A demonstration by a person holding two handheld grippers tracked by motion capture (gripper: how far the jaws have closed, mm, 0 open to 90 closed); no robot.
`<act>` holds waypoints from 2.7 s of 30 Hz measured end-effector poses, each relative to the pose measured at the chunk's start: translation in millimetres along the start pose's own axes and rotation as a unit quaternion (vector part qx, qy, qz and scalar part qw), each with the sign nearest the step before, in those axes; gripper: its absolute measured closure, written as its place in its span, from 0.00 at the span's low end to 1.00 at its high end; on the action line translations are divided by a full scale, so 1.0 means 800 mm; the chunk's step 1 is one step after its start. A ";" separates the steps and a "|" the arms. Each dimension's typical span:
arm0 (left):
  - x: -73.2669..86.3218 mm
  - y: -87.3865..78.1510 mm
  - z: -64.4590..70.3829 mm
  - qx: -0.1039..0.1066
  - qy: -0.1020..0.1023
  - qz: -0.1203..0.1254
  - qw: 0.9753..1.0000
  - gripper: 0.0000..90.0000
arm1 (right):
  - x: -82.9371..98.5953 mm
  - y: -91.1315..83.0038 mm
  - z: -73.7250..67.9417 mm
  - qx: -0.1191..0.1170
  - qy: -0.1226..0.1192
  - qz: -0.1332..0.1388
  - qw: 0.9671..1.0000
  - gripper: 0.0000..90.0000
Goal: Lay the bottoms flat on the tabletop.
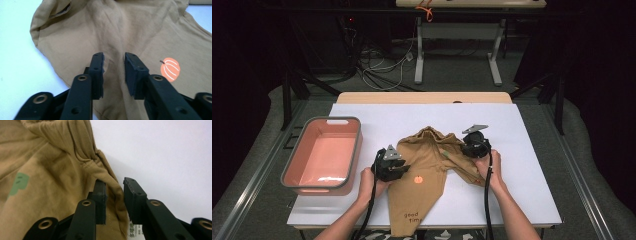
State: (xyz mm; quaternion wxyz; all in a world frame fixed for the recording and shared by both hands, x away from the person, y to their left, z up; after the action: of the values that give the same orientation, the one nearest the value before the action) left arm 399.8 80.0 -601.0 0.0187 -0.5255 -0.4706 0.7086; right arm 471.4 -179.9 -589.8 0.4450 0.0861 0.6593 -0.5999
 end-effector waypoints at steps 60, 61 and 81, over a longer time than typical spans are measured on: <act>0.005 -0.032 0.000 0.028 -0.047 0.016 0.998 0.85 | 0.034 -0.037 -0.011 -0.067 0.055 -0.069 0.994 0.68; 0.005 -0.030 -0.001 0.023 -0.050 0.018 0.998 0.82 | 0.034 -0.035 -0.011 -0.064 0.057 -0.068 0.994 0.63; 0.010 0.004 0.018 0.019 -0.008 -0.013 1.000 0.98 | 0.038 -0.019 -0.008 -0.073 0.069 -0.062 0.993 0.96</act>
State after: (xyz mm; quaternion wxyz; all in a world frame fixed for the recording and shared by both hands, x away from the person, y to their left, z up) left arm 386.7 72.8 -609.2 0.0342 -0.5134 -0.4636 0.7214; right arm 440.7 -190.8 -600.4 0.3656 0.0538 0.7344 -0.5693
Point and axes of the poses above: each handheld gripper's, and its own axes: y roughly forward along the jaws, x roughly out of its underside, z roughly to its right, the point moved 7 cm from there along y, roughly forward along the jaws
